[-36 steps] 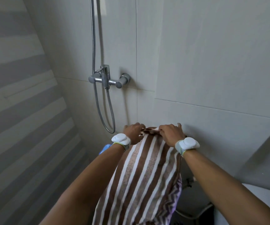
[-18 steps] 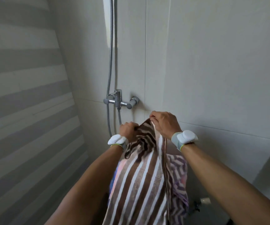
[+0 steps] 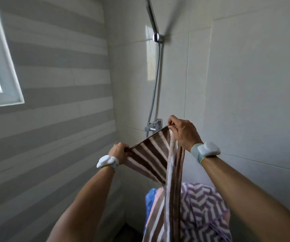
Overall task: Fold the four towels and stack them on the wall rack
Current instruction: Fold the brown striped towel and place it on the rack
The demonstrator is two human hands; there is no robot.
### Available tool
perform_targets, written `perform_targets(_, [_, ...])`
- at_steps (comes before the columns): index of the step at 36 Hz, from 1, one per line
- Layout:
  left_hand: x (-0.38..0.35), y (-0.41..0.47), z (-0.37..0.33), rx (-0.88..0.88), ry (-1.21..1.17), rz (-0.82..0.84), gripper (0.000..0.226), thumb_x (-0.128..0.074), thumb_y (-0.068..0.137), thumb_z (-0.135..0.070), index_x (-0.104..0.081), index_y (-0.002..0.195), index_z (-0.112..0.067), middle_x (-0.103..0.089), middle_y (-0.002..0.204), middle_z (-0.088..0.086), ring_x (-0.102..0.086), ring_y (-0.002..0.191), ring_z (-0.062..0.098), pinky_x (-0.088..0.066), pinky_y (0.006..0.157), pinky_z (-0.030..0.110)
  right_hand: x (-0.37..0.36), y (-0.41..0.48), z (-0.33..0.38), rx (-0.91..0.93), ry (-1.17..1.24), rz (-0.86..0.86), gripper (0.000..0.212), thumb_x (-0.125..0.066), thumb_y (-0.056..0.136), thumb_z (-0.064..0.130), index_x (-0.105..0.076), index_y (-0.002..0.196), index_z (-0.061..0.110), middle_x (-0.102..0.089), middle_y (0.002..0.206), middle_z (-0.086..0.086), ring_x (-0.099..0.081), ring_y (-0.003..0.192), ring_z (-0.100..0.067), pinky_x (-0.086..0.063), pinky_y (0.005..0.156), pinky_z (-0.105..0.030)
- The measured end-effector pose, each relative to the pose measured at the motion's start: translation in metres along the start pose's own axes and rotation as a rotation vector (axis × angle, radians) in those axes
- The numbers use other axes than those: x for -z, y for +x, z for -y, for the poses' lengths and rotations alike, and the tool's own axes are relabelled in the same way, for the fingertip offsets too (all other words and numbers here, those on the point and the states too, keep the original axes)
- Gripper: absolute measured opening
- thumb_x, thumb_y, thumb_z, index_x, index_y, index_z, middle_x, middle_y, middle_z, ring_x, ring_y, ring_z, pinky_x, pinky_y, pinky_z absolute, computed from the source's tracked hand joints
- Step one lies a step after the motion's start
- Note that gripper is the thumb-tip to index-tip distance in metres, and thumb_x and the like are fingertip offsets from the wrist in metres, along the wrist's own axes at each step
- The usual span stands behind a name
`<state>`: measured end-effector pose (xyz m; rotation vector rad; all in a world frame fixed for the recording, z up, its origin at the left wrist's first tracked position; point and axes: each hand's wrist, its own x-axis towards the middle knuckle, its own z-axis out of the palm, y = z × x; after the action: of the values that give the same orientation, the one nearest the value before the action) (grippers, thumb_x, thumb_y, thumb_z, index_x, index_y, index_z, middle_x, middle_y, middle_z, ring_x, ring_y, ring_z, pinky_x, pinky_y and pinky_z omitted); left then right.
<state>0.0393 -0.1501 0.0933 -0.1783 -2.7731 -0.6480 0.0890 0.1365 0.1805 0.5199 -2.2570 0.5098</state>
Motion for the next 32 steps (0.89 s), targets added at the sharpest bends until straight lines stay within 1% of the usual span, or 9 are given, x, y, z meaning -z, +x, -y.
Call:
perform_targets(5, [0.067,-0.039,0.042,0.054,0.017,-0.083,0.005,-0.068,0.085,-0.024,-0.072,0.084,-0.022,-0.072,0.076,0.002,-0.068,0.079,0.025,-0.051,0.068,0.03,0.011,0.02,0.053,0.043,0.07,-0.07,0.008,-0.059,0.094,0.017,-0.051,0.093,0.016,-0.067,0.08,-0.003,-0.061,0.073,-0.034,-0.05,0.064,-0.039])
perform_targets(10, [0.13,-0.065,0.073,0.07,0.0,-0.173,0.019,-0.061,0.082,-0.008,-0.071,0.075,-0.022,-0.07,0.058,-0.008,-0.07,0.065,0.01,-0.058,0.069,0.032,0.021,0.036,0.091,0.024,0.153,-0.135,0.011,-0.064,0.092,0.017,-0.054,0.09,0.013,-0.069,0.082,-0.008,-0.063,0.074,-0.034,-0.053,0.067,-0.042])
perform_targets(14, [0.2,-0.096,0.081,0.07,-0.029,-0.256,0.014,-0.066,0.087,-0.012,-0.076,0.083,-0.021,-0.067,0.053,-0.013,-0.068,0.063,0.003,-0.047,0.059,0.009,0.029,0.047,0.128,0.021,0.203,-0.184,0.009,-0.066,0.09,0.015,-0.06,0.089,0.009,-0.07,0.084,-0.012,-0.064,0.078,-0.035,-0.052,0.069,-0.037])
perform_targets(16, [0.231,-0.106,0.084,0.041,-0.014,-0.288,0.009,-0.07,0.087,-0.016,-0.078,0.085,-0.019,-0.07,0.058,-0.01,-0.069,0.066,0.003,-0.05,0.065,0.015,0.032,0.053,0.145,0.021,0.22,-0.199,0.008,-0.066,0.09,0.012,-0.061,0.088,0.006,-0.07,0.085,-0.014,-0.064,0.079,-0.034,-0.047,0.07,-0.034])
perform_targets(20, [0.288,-0.129,0.101,0.055,-0.013,-0.361,0.002,-0.076,0.083,-0.021,-0.077,0.084,-0.019,-0.074,0.075,0.009,-0.067,0.072,0.023,-0.053,0.076,0.034,0.035,0.06,0.18,0.028,0.266,-0.232,0.007,-0.068,0.088,0.009,-0.062,0.086,0.004,-0.07,0.084,-0.014,-0.065,0.078,-0.034,-0.048,0.07,-0.034])
perform_targets(24, [0.33,-0.141,0.126,0.055,-0.14,-0.371,0.008,-0.073,0.086,-0.013,-0.078,0.086,-0.019,-0.072,0.071,0.002,-0.073,0.079,0.026,-0.059,0.082,0.043,0.039,0.068,0.207,0.055,0.311,-0.231,0.007,-0.069,0.088,0.011,-0.064,0.086,0.006,-0.071,0.083,-0.011,-0.065,0.078,-0.03,-0.049,0.072,-0.031])
perform_targets(26, [0.35,-0.159,0.125,0.037,-0.213,-0.411,0.02,-0.067,0.088,-0.001,-0.08,0.084,-0.016,-0.071,0.062,-0.007,-0.07,0.065,0.012,-0.061,0.077,0.038,0.043,0.071,0.221,0.068,0.334,-0.23,0.011,-0.071,0.087,0.015,-0.065,0.085,0.006,-0.071,0.082,-0.01,-0.066,0.077,-0.03,-0.051,0.073,-0.035])
perform_targets(28, [0.369,-0.18,0.117,0.012,-0.265,-0.483,0.041,-0.065,0.087,0.006,-0.079,0.068,-0.028,-0.067,0.054,-0.011,-0.063,0.052,0.001,-0.06,0.063,0.025,0.045,0.071,0.234,0.073,0.345,-0.21,0.014,-0.073,0.087,0.017,-0.066,0.084,0.005,-0.072,0.081,-0.012,-0.066,0.077,-0.03,-0.05,0.073,-0.034])
perform_targets(32, [0.394,-0.203,0.106,-0.009,-0.236,-0.56,0.019,-0.069,0.084,0.005,-0.073,0.093,-0.012,-0.068,0.073,0.004,-0.057,0.052,-0.006,-0.046,0.049,0.009,0.045,0.07,0.245,0.05,0.343,-0.1,0.02,-0.075,0.087,0.024,-0.069,0.08,0.006,-0.071,0.079,-0.011,-0.061,0.071,-0.022,-0.047,0.07,-0.027])
